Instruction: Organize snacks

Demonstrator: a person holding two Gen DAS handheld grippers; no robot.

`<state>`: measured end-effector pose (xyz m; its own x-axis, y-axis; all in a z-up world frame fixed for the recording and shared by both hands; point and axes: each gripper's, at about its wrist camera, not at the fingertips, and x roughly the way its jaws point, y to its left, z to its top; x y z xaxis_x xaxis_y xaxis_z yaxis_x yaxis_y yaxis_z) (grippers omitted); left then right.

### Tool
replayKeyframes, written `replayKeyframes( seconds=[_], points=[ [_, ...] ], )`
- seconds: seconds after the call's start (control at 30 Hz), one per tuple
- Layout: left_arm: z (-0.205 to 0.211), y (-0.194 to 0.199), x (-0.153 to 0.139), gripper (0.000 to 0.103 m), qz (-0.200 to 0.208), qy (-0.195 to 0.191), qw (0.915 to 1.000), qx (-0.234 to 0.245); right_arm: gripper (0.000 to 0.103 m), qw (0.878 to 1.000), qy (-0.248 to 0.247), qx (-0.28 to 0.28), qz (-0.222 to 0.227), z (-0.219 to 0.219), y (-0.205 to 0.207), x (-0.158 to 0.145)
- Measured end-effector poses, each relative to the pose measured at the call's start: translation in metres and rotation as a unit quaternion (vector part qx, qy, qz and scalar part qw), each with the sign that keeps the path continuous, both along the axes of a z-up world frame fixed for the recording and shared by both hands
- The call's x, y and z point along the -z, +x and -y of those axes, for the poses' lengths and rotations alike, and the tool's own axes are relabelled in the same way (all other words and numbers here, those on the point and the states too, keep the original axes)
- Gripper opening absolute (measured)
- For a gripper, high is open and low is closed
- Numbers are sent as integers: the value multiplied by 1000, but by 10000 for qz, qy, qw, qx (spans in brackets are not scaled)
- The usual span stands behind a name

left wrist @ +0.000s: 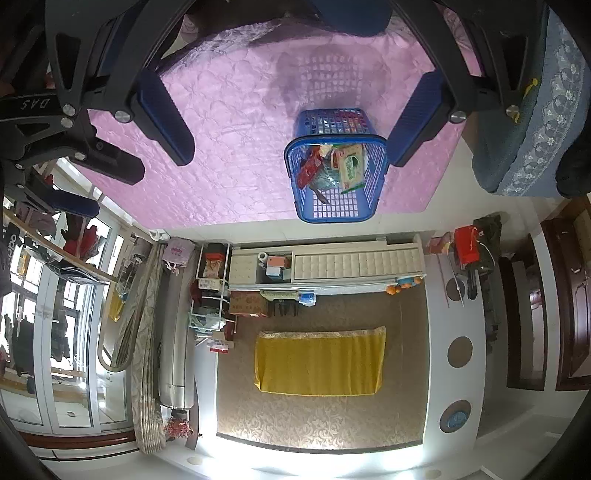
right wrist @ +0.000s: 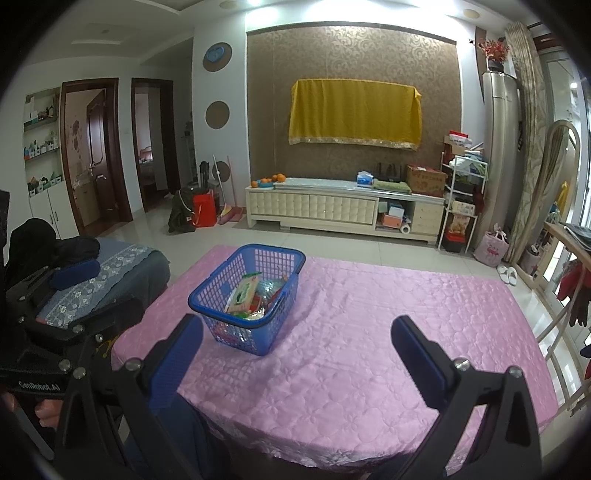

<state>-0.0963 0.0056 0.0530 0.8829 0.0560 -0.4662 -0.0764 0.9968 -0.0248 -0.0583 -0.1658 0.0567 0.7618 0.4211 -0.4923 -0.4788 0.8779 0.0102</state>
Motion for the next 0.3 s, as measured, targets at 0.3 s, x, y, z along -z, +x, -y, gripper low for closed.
replayKeyframes(
  seconds=[0.3],
  points=[
    [4, 0, -1, 103, -3, 15, 10000, 48, 103, 10000, 5, -7, 3, 1, -2, 0]
  ],
)
